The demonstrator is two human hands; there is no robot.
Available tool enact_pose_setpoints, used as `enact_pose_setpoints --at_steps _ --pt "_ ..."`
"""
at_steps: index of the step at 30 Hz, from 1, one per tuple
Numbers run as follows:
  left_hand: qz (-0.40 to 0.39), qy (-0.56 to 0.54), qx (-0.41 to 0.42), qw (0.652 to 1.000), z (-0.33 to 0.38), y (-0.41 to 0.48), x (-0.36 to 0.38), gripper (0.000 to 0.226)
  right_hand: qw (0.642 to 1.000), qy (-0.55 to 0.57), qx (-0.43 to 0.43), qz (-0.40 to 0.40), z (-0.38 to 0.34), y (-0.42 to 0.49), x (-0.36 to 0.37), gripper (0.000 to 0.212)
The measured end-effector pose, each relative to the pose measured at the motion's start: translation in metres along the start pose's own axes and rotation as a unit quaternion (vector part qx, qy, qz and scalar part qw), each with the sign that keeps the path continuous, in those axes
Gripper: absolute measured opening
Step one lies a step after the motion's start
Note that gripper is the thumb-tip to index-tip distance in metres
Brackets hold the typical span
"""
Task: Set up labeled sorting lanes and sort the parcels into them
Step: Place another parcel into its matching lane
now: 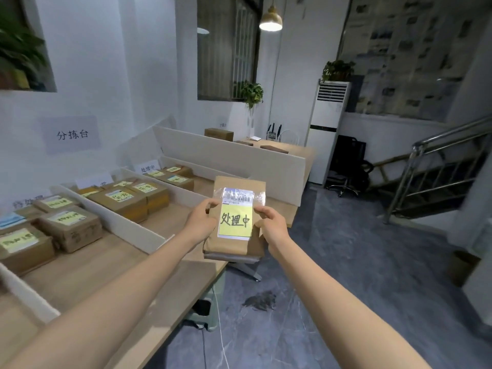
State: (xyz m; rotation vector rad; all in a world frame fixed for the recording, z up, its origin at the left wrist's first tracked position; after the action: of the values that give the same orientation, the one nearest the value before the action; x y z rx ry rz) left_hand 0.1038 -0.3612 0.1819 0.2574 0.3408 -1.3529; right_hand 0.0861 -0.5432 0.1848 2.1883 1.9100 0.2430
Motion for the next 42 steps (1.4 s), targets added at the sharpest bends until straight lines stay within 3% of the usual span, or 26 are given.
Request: enact_pose_setpoints --at_steps 15,26,42 --pt "-0.006 -0.034 0.017 0.999 0.029 0.201 0.018 0.037 1.0 -0.026 -0.007 0.01 0.022 0.191 0.042 0.044" --pt "0.007 0.004 0.004 1.0 0.03 0.276 0.027 0.042 1.0 0.001 0.008 0.008 0.06 0.267 0.065 0.047" --pt "0.06 -0.002 -0.046 0.997 0.051 0.413 0.074 0.041 0.997 -0.021 -0.017 -0.077 0.128 0.455 0.068 0.045"
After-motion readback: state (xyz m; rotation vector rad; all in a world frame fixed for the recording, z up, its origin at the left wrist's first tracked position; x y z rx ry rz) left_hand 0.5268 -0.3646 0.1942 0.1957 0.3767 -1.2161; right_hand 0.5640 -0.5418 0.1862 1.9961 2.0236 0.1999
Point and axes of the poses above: each hand's wrist, its own y-axis towards the middle knuckle, its own x-axis out of the palm, z = x × y, the point moved 3 cm from there along y, towards the middle knuckle, and after that the axes turned 15 degrees about -x, right-handed, at the moved point
